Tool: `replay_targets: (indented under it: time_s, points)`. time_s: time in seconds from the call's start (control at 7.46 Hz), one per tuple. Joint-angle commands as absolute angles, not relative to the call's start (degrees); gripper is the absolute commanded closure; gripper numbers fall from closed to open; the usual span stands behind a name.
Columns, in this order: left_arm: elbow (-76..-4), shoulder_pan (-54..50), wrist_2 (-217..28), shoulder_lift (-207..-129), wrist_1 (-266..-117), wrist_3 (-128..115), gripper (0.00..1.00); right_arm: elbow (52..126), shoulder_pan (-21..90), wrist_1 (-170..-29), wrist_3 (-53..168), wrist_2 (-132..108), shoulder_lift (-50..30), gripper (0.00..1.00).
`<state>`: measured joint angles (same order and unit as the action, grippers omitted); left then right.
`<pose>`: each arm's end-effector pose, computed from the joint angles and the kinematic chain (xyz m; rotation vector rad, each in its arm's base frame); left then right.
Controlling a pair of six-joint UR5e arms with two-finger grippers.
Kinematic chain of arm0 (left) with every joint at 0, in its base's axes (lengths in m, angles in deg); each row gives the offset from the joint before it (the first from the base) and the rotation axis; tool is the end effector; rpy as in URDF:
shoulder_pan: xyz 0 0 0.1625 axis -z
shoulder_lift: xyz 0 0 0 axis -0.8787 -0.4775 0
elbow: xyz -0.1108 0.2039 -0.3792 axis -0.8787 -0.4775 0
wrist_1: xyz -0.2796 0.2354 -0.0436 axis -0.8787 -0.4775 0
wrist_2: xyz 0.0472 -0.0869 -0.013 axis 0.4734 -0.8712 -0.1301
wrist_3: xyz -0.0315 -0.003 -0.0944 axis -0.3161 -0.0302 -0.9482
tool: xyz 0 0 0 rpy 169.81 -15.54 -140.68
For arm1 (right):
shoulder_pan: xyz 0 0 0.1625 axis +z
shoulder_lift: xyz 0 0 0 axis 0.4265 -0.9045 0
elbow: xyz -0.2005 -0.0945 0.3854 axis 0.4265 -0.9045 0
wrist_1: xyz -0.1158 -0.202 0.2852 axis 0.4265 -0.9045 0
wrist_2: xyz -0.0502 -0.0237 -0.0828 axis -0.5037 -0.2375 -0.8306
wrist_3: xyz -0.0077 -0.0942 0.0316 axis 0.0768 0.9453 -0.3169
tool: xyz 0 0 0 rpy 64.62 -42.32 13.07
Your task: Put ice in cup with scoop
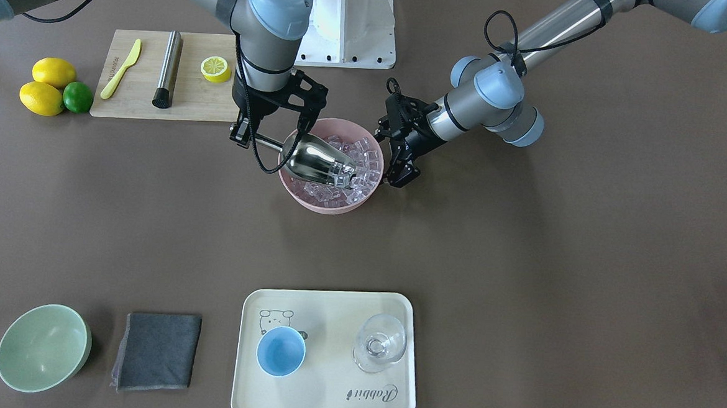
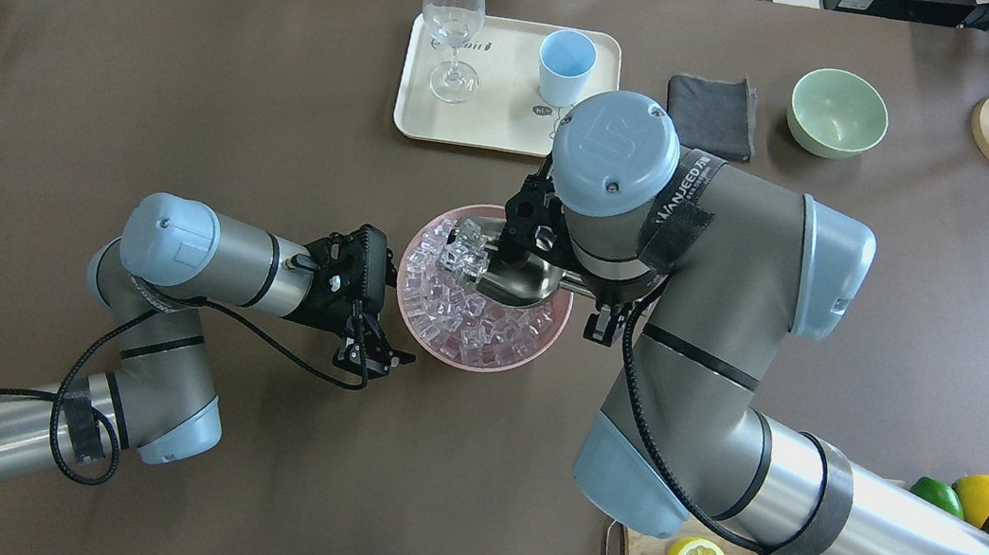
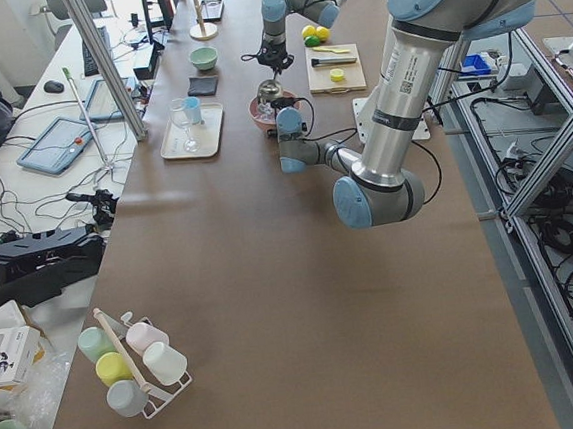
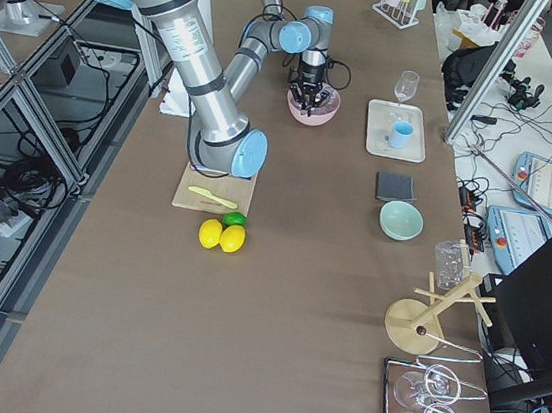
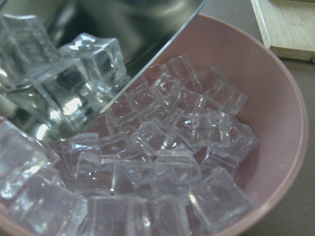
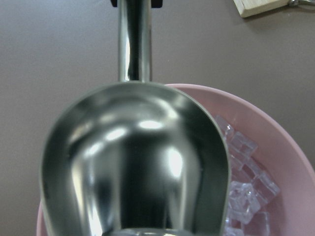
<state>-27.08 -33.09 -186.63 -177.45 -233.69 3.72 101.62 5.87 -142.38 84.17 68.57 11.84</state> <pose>0.5196 -0.3870 0.3574 1.1196 1.1510 1.0940 -0.4692 -0.4122 0.2462 0.3601 -0.4295 -1.2293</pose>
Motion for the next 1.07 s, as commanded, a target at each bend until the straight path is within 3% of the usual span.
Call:
replay_targets:
  time_s: [0.0,0.67,0.94]
  points:
    - [-27.1,-33.1,-186.6,-177.5,-233.7,3.7,0.02,104.1,5.9,-135.9,78.6,70.6,9.7,1.0]
    - [-27.9,-28.2,-193.9,-175.9,-233.4,4.0,0.02,109.2,11.8,-118.0,66.0,74.8,2.1,1.0]
    - [-32.9,-24.1,-196.8,-172.4,-227.6,4.0,0.02,109.1,15.1,-114.4,63.6,75.1,2.2,1.0]
